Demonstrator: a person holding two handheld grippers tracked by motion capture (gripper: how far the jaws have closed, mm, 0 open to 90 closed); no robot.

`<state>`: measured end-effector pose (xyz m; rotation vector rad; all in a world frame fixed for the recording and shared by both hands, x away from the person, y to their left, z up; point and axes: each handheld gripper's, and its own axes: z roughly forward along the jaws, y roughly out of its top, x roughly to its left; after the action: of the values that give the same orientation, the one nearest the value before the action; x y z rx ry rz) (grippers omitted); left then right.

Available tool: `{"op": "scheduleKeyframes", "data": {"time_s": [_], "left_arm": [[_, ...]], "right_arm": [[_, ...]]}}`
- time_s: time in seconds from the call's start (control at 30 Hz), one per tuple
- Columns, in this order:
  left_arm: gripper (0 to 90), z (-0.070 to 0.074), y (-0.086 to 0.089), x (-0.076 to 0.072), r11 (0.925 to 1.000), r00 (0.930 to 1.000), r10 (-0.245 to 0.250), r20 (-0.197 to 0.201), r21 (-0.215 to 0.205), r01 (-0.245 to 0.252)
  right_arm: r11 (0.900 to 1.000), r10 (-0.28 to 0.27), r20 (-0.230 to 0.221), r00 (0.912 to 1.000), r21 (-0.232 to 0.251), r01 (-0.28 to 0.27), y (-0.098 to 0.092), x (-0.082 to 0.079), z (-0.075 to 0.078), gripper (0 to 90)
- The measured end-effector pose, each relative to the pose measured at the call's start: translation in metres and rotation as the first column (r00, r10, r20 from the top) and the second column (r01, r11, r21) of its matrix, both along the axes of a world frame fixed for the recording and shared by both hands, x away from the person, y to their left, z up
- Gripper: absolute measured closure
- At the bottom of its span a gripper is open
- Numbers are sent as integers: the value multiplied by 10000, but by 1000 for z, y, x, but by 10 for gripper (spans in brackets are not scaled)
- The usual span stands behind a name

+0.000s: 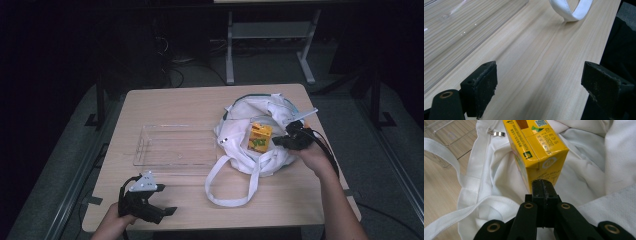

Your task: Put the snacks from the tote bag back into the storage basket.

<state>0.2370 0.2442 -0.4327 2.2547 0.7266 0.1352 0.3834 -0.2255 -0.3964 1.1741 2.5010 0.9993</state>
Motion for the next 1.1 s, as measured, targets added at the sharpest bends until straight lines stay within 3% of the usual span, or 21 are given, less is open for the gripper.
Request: {"op": "scheduleKeyframes", "data": {"time_s": [1.1], "left_arm": [[132, -1, 0, 0, 10000, 10000, -10, -9, 35, 10]], "right_arm": [[9967, 725, -84, 9973, -369, -727, 22, -1, -1, 897]]}}
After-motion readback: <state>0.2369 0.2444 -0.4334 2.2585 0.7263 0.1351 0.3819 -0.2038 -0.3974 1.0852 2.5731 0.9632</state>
